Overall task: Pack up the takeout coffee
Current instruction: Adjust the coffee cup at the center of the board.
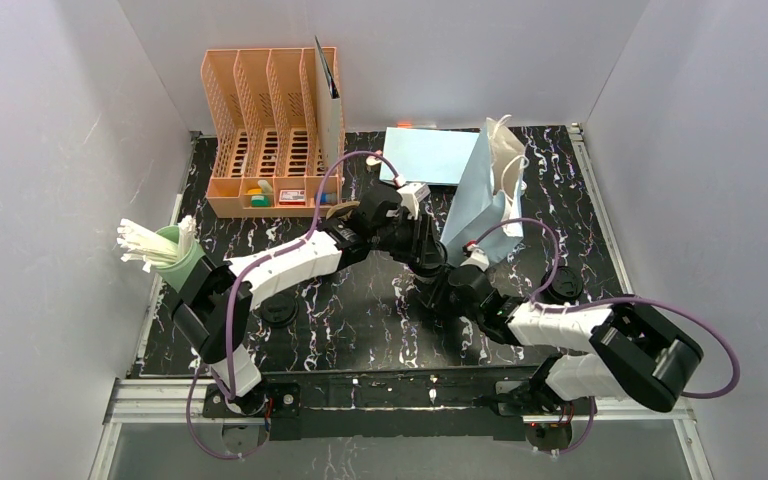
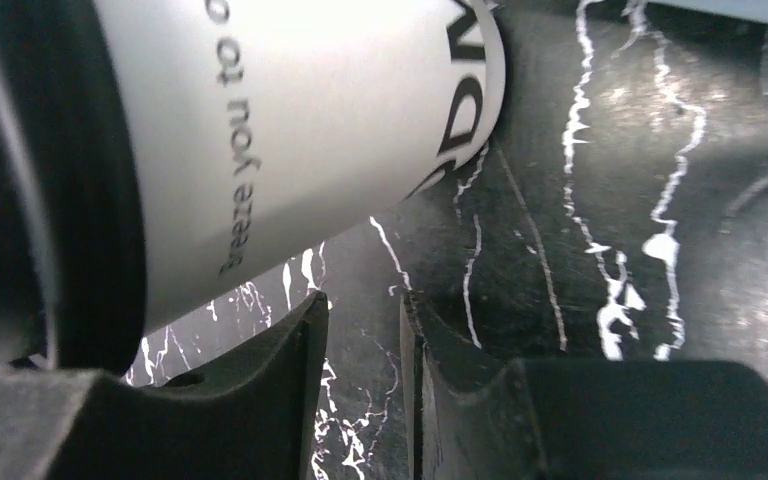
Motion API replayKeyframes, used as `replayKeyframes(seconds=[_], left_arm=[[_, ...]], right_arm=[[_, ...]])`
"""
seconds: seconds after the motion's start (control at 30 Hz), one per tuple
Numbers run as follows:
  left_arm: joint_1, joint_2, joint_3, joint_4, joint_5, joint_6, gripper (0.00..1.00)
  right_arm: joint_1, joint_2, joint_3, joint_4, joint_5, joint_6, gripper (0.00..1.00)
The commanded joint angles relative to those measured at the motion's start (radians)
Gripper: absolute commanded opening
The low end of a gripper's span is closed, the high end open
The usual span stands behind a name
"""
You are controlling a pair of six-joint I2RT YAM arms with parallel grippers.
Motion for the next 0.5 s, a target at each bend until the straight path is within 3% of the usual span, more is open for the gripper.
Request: replayKeyframes(seconds=[0.0, 0.47], left_arm=[[-0.012, -0.033, 0.043, -0.085, -0.002, 0.017, 0.41], [-0.012, 0.094, 0.221, -0.198, -0.089, 0.117, 0.42]], right_arm=[[-0.002, 0.039, 0.040, 0.074, -0.098, 0.012, 0.42], [-0.002, -0.236, 0.033, -0.190, 0.051, -0.045, 0.49]])
